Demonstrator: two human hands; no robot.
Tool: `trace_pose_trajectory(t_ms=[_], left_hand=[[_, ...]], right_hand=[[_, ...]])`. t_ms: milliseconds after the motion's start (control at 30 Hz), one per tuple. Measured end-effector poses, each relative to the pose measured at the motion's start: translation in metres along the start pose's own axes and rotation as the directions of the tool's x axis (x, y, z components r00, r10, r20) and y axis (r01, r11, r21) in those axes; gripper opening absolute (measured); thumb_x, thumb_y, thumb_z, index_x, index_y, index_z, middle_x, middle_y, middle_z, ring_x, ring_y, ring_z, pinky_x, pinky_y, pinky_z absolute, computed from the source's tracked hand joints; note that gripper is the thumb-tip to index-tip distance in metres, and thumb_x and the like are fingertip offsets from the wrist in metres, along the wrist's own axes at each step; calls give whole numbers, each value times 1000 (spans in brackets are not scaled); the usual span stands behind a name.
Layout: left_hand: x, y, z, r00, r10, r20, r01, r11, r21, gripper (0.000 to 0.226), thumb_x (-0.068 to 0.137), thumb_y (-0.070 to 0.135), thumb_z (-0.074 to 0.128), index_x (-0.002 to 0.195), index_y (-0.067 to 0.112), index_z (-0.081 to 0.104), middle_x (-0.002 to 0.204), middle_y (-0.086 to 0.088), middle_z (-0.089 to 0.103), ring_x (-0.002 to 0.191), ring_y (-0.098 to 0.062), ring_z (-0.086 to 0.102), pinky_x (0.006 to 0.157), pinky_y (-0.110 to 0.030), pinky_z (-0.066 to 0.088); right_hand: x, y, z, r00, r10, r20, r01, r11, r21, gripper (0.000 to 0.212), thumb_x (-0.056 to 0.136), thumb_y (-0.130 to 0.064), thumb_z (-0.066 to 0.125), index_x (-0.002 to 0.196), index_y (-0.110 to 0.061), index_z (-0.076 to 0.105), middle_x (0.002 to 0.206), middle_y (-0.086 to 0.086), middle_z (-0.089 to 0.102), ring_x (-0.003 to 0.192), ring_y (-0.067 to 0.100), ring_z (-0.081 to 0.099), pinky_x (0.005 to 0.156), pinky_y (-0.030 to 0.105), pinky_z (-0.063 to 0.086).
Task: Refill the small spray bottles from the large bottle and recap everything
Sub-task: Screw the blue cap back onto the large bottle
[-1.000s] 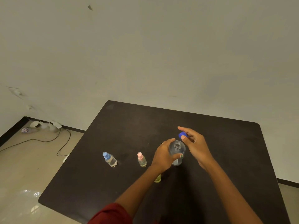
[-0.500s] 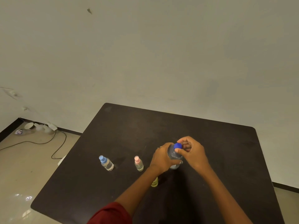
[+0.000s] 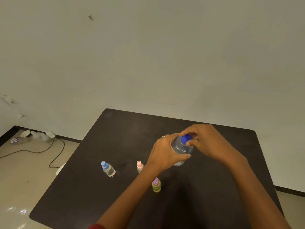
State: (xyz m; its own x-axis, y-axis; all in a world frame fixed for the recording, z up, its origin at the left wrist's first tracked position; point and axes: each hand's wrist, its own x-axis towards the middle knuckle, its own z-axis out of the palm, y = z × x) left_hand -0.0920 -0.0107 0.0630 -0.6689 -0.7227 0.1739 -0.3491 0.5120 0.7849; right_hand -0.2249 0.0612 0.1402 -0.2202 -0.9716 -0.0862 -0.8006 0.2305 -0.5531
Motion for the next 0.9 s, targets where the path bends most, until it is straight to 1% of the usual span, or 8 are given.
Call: trace_pose_trajectory(t_ms=[100,300,400,500,567,667,767,900], left_hand=[[-2,5,-4,1000,-11,-5,11,999,35,58,67,39,79,118,21,58,104,4,67,90,-10,62,86,-26,53],[-8,10,-9,1000,-10,-21,11,999,46,56,67,40,78,116,23,58,104,5,67,88,-9,60,86,-27,53],[-9,11,-11,999,-25,-31,25,999,21,55,67,40,78,115,23,59,102,6,67,87,-9,61,83,-25,53],[-9,15,-12,1000,-16,-23,17,1000,9,55,66,35,81,115,20,60,100,4,67,85,-7,59,81,-20,50],[-10,16,-12,999,-26,-18,27,999,27,59,66,35,81,118,20,58,105,2,66,90,-10,59,85,-24,51],[-13,13,-10,999,-35,-17,36,998,46,62,65,38,80,121,22,57,108,2,66,95,-12,60,89,-31,52],[-16,10,-9,999,-33,-18,34,999,41,60,64,39,80,118,24,59,107,4,66,94,-11,59,89,-31,52],[-14,8,-9,999,-51,3,50,999,18,63,64,40,79,120,22,57,107,3,66,92,-11,59,87,-30,53]], right_hand=[[-1,-6,-5,999,32,-10,-32,998,-52,23,85,-25,66,107,-17,66,102,0,67,93,16,61,85,28,50],[-5,-18,-4,997,71,-18,-73,947,-311,38,85,-47,62,110,-19,56,101,0,62,86,15,57,75,23,43],[-9,-20,-9,1000,-6,16,8,992,-126,49,81,-33,71,125,-27,52,119,-8,55,95,12,55,88,29,48],[-7,-23,-10,999,-33,43,42,974,-222,28,84,-15,63,110,-26,61,112,-3,60,95,16,56,88,34,49],[-4,-26,-8,999,-2,38,13,957,-290,20,87,-22,61,106,-22,61,103,0,61,90,16,55,83,31,48],[-2,-32,-3,995,78,55,-47,900,-434,30,90,-39,58,108,-16,54,90,0,53,80,14,51,77,26,45],[-6,-35,-1,997,78,2,-64,836,-545,40,89,-51,52,109,-16,51,95,1,59,80,15,51,78,28,46],[-9,-27,-3,995,42,86,-10,942,-336,48,85,-39,64,128,-26,48,123,-2,55,103,19,57,91,33,48]])
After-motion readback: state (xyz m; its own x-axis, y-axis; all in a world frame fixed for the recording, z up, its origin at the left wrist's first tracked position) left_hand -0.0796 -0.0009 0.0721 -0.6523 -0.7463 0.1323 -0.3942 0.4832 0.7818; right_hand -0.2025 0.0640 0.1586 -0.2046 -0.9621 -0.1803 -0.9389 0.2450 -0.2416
